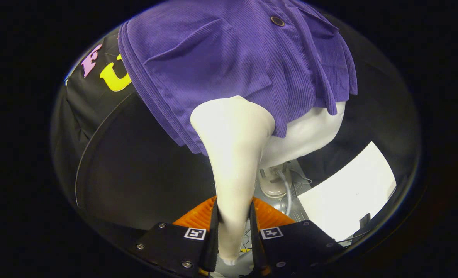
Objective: Iron the clothes twice with a garment steamer, once on the left side and once on the right side.
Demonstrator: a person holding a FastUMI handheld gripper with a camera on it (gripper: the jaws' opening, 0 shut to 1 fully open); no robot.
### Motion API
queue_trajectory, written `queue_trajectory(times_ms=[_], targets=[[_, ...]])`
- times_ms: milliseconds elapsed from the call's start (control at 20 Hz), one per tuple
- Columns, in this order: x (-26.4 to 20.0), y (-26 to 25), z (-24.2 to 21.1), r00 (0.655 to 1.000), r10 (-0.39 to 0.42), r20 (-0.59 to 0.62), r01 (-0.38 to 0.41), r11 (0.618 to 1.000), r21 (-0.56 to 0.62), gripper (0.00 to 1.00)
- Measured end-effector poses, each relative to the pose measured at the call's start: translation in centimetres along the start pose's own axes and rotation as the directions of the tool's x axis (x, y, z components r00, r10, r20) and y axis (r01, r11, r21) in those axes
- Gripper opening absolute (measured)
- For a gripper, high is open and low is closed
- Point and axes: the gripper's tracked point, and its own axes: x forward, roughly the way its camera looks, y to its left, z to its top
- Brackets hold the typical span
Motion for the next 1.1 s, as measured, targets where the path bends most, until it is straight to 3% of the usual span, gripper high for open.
queue_trajectory(times_ms=[300, 600, 1100], targets=[[-2.0, -0.4, -1.2, 1.000, 0.024, 0.019, -0.024, 1.000, 0.002, 0.37], [-9.5, -0.3, 1.6, 0.983, 0.083, 0.166, -0.081, 0.996, -0.023, 0.36], [-23.6, 1.1, 11.3, 0.886, 0.134, 0.444, -0.118, 0.991, -0.063, 0.36]])
